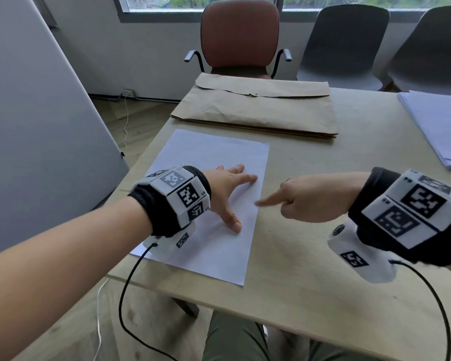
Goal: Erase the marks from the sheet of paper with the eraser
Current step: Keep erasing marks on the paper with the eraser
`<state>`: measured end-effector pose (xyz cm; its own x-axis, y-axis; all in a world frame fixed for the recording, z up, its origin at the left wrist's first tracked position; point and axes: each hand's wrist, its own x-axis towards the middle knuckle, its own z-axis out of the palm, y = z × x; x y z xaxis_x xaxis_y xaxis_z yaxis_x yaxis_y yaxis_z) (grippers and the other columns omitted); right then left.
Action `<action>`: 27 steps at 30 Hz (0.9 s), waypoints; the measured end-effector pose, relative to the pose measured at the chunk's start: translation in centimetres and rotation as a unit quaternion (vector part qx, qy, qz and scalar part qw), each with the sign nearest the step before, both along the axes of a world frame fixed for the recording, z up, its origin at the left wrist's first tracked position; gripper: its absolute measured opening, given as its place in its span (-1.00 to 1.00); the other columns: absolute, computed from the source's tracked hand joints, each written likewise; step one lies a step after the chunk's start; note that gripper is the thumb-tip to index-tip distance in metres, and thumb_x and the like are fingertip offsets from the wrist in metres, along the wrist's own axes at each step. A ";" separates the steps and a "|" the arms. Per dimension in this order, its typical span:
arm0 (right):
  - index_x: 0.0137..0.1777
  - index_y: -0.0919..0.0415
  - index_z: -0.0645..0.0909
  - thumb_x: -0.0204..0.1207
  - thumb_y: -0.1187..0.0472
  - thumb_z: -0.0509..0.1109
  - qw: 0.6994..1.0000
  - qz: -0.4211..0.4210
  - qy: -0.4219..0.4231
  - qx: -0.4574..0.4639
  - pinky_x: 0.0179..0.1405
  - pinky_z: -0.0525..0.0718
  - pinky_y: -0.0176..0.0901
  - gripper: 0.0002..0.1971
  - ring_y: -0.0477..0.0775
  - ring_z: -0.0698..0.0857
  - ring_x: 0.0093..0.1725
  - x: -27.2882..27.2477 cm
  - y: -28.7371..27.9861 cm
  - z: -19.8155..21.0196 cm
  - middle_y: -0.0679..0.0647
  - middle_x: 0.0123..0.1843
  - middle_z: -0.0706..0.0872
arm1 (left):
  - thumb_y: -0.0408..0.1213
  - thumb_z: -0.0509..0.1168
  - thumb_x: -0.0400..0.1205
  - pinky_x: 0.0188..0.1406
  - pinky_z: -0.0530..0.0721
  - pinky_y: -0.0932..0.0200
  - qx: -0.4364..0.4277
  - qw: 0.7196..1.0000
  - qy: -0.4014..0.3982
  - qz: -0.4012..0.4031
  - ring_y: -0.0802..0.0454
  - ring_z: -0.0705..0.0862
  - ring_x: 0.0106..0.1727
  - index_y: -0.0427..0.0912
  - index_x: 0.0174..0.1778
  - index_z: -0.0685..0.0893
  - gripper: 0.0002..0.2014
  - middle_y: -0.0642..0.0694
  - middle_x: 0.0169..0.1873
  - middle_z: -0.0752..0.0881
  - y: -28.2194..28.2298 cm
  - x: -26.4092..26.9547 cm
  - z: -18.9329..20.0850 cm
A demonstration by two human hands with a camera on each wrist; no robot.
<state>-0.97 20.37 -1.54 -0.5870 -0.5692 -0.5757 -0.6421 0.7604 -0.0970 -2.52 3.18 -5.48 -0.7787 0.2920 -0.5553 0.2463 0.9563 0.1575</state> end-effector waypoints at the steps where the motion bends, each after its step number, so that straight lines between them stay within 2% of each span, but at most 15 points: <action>1: 0.61 -0.22 0.05 0.64 0.27 -0.03 1.000 0.007 0.016 0.004 0.29 0.32 -0.19 -0.42 0.08 0.39 0.46 0.1 0.0 -0.2 0.07 0.49 0.43 | 0.06 0.55 0.32 0.63 0.01 -0.18 0.002 1.000 0.000 0.001 -0.19 -0.19 0.67 0.20 0.64 -0.14 0.15 0.06 0.66 -0.23 0.0 0.0 0.0; 3: 0.61 -0.25 -0.06 0.62 0.30 -0.04 0.999 0.012 -0.004 0.031 0.24 0.35 -0.14 -0.36 0.13 0.43 0.39 0.4 -0.1 -0.5 0.04 0.40 0.48 | 0.06 0.55 0.33 0.63 0.01 -0.17 0.001 1.000 0.002 -0.002 -0.20 -0.19 0.67 0.20 0.64 -0.14 0.14 0.06 0.66 -0.23 0.0 0.1 0.0; 4: 0.60 -0.29 -0.02 0.61 0.32 -0.04 0.999 0.010 -0.032 0.043 0.15 0.33 -0.18 -0.35 0.11 0.45 0.26 0.6 -0.1 -0.6 -0.11 0.21 0.52 | 0.05 0.55 0.33 0.63 0.01 -0.17 0.000 1.000 0.002 -0.003 -0.19 -0.19 0.67 0.20 0.64 -0.14 0.14 0.06 0.66 -0.24 0.0 0.1 0.0; 6: 0.55 -0.36 0.12 0.60 0.31 -0.04 0.997 -0.005 -0.066 0.038 0.10 0.26 -0.27 -0.37 -0.08 0.38 0.02 0.4 0.0 -0.1 -0.29 -0.14 0.37 | 0.06 0.55 0.33 0.63 0.01 -0.19 0.000 1.000 0.001 -0.003 -0.19 -0.20 0.67 0.20 0.64 -0.15 0.14 0.07 0.66 -0.24 0.0 0.1 0.1; 7: 0.54 -0.37 0.13 0.61 0.30 -0.04 0.998 -0.012 -0.055 0.020 0.10 0.25 -0.27 -0.38 -0.13 0.37 -0.05 0.2 0.1 0.0 -0.28 -0.18 0.32 | 0.06 0.55 0.33 0.63 0.01 -0.20 0.000 1.000 0.000 -0.002 -0.19 -0.20 0.67 0.21 0.64 -0.15 0.14 0.07 0.66 -0.24 -0.1 0.1 0.1; 8: 0.56 -0.35 0.07 0.61 0.29 -0.04 0.999 -0.014 -0.031 -0.002 0.11 0.28 -0.24 -0.38 -0.10 0.41 -0.05 0.1 0.1 -0.1 -0.26 -0.16 0.36 | 0.07 0.54 0.33 0.63 0.00 -0.20 0.000 1.000 0.000 -0.001 -0.19 -0.20 0.67 0.21 0.64 -0.15 0.14 0.07 0.66 -0.24 -0.1 0.1 0.1; 10: 0.58 -0.35 -0.07 0.61 0.30 -0.03 1.000 -0.006 0.006 -0.007 0.21 0.37 -0.14 -0.34 0.07 0.49 0.19 0.2 -0.1 -0.8 -0.08 0.16 0.53 | 0.07 0.54 0.33 0.63 0.00 -0.20 -0.002 1.000 -0.002 -0.002 -0.20 -0.20 0.67 0.21 0.64 -0.15 0.14 0.07 0.66 -0.24 -0.1 0.1 0.1; 12: 0.56 -0.39 -0.03 0.58 0.34 -0.03 0.999 0.013 -0.020 0.036 0.32 0.37 -0.12 -0.30 0.09 0.45 0.35 0.6 0.0 -1.1 0.01 0.34 0.48 | 0.06 0.55 0.34 0.63 0.00 -0.21 -0.007 1.000 -0.001 -0.005 -0.20 -0.19 0.67 0.20 0.64 -0.14 0.13 0.06 0.66 -0.23 0.0 0.1 0.1; 14: 0.48 -0.41 0.25 0.56 0.35 -0.02 0.996 -0.001 -0.074 0.047 0.20 0.41 -0.28 -0.34 -0.10 0.51 0.09 0.6 0.4 -0.3 -0.30 -0.01 0.46 | 0.06 0.54 0.34 0.62 0.01 -0.22 -0.007 1.000 -0.001 -0.005 -0.19 -0.18 0.67 0.21 0.64 -0.14 0.13 0.07 0.66 -0.23 0.0 0.1 0.1; 15: 0.41 -0.40 0.38 0.56 0.34 -0.01 0.996 -0.018 -0.081 0.038 0.10 0.44 -0.35 -0.38 -0.19 0.51 -0.06 0.5 0.7 0.3 -0.31 -0.17 0.41 | 0.06 0.54 0.34 0.62 0.01 -0.22 -0.003 1.000 -0.001 -0.004 -0.18 -0.18 0.67 0.22 0.64 -0.14 0.12 0.08 0.66 -0.22 -0.1 0.1 0.0; 16: 0.37 -0.38 0.44 0.55 0.32 0.01 0.997 -0.038 -0.070 0.015 0.06 0.49 -0.35 -0.41 -0.19 0.52 -0.12 0.2 1.1 0.7 -0.28 -0.21 0.42 | 0.07 0.54 0.34 0.62 0.02 -0.21 0.002 1.000 0.000 -0.003 -0.16 -0.17 0.67 0.23 0.64 -0.13 0.11 0.08 0.66 -0.21 -0.1 0.1 0.0; 19: 0.38 -0.20 0.50 0.55 0.31 0.14 0.988 -0.119 0.025 -0.099 0.07 0.57 -0.22 -0.51 -0.05 0.61 -0.09 -1.3 2.8 0.9 -0.08 0.00 0.64 | 0.08 0.50 0.39 0.62 0.04 -0.08 0.020 1.000 0.015 0.001 -0.08 -0.08 0.68 0.22 0.64 -0.05 0.03 0.09 0.66 -0.14 -0.8 0.0 0.0; 21: 0.27 0.00 0.62 0.51 0.30 0.26 0.960 -0.192 0.091 -0.182 -0.15 0.52 -0.29 -0.63 -0.12 0.56 -0.23 -3.2 4.5 0.5 0.00 -0.02 0.67 | 0.12 0.44 0.44 0.61 0.08 -0.06 0.049 0.997 0.051 0.037 -0.07 -0.03 0.67 0.22 0.64 -0.02 -0.05 0.09 0.66 -0.08 -1.6 -0.2 0.1; 23: 0.10 0.19 0.68 0.46 0.33 0.35 0.916 -0.285 0.105 -0.261 -0.37 0.50 -0.34 -0.76 -0.12 0.53 -0.38 -5.1 6.2 0.2 0.03 -0.22 0.67 | 0.16 0.38 0.48 0.60 0.12 -0.12 0.053 0.986 0.106 0.119 -0.14 0.00 0.66 0.16 0.65 -0.02 -0.09 -0.03 0.66 -0.03 -3.1 -0.6 -0.1; 27: -0.01 0.38 0.63 0.46 0.47 0.34 0.816 -0.443 0.040 -0.369 -0.45 0.64 -0.26 -0.87 0.02 0.57 -0.44 -7.5 9.0 -0.9 0.13 -0.36 0.59 | 0.38 0.37 0.31 0.57 0.20 -0.15 -0.011 0.951 0.100 0.292 -0.27 0.16 0.61 -0.07 0.66 -0.11 0.17 -0.29 0.62 0.11 -7.5 -1.9 -0.9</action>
